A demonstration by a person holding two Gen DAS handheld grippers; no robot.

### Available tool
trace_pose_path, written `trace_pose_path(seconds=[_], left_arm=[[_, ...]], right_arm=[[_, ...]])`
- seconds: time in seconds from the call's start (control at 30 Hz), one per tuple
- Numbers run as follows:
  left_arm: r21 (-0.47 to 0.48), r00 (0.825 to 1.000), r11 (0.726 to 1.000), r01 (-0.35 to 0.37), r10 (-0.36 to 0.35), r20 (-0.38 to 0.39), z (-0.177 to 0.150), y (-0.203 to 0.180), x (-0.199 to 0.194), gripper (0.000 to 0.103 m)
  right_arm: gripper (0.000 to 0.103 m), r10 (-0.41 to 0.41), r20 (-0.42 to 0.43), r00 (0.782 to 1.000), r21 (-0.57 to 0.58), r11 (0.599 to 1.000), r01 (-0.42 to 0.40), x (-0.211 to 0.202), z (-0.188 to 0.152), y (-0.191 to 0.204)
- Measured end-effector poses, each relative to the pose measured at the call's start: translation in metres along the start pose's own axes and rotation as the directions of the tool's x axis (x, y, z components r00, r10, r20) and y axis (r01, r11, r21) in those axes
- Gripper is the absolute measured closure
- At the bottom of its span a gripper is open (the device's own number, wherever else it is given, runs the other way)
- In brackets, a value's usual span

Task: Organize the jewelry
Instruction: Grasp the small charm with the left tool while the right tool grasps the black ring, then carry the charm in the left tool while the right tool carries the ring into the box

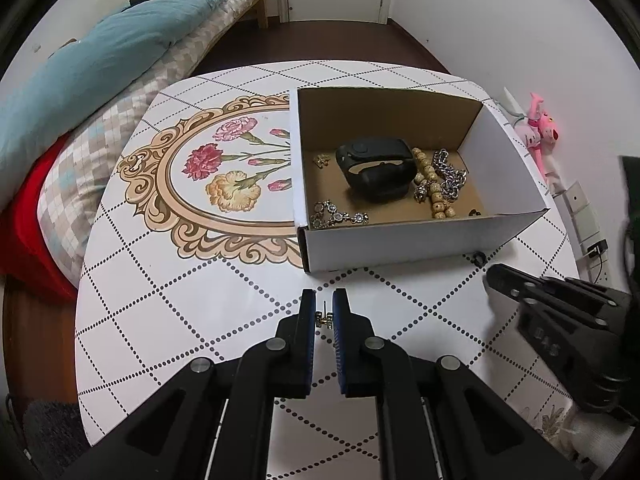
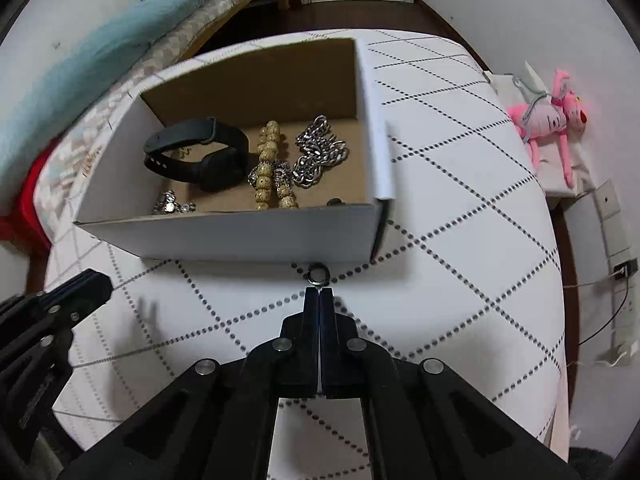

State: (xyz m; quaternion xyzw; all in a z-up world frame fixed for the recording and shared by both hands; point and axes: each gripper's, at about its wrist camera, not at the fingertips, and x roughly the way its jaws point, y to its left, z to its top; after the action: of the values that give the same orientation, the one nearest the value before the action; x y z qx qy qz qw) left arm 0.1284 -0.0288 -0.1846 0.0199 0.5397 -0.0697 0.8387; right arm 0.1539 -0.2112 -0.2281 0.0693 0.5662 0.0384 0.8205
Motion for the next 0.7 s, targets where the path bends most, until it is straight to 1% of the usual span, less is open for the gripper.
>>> trace_pose_path(seconds=[0.1,0.13,0.2,0.27,0.3,0.33,0.53,0.63,0.67,0.7], left_arm=[[-0.004,1.0,1.0,0.007,-0.007,0.004,0.0,0.0,-0.002,0.097],[-0.007,1.0,1.0,0.007,-0.007,0.005,0.0,-0.001,-0.002,0.097],[-0.011,1.0,1.0,0.003,-0.003,0.003,0.002,-0.002,0.001,0.097],[-0.015,1.0,1.0,-0.005,0.005,0.006,0.003,-0.002,0.003,0.097],[-0.013,1.0,1.0,-0.013,0.013,0.009,0.003,-0.003,0.003,0.097],[-0.011,1.0,1.0,-0.021,0.021,0.012,0.004,-0.002,0.004,0.097],[-0.021,0.999,0.999,-0.04,0.04,0.001,0.0,0.003,0.011,0.097],[-0.03,0.999,0.999,-0.044,0.044,-0.009,-0.002,0.007,0.014,0.097],[-0.032,0.999,0.999,-0.045,0.044,-0.011,-0.003,0.008,0.015,0.097],[-0.032,0.999,0.998,-0.045,0.044,-0.011,-0.004,0.009,0.015,0.097]], right_arm=[[0.103,0.042,0.028,0.999,0.043,0.998,-0.044,-0.014,0.0,-0.011],[0.103,0.062,0.02,0.998,0.061,0.996,-0.063,-0.014,0.002,-0.014],[0.101,0.073,-0.009,0.997,0.077,0.994,-0.073,-0.007,0.006,-0.018],[0.091,0.061,0.005,0.998,0.069,0.996,-0.061,-0.002,0.008,-0.018],[0.077,0.062,0.01,0.998,0.062,0.996,-0.063,0.0,0.008,-0.017],[0.07,0.063,0.017,0.998,0.057,0.996,-0.064,0.002,0.009,-0.015],[0.07,-0.003,0.044,0.999,-0.003,1.0,0.003,0.015,0.006,0.006],[0.071,-0.058,0.076,0.995,-0.034,0.998,0.061,0.017,0.003,0.015],[0.074,-0.071,0.082,0.994,-0.038,0.996,0.075,0.018,0.002,0.019],[0.089,-0.076,0.087,0.993,-0.047,0.996,0.081,0.019,0.002,0.021]])
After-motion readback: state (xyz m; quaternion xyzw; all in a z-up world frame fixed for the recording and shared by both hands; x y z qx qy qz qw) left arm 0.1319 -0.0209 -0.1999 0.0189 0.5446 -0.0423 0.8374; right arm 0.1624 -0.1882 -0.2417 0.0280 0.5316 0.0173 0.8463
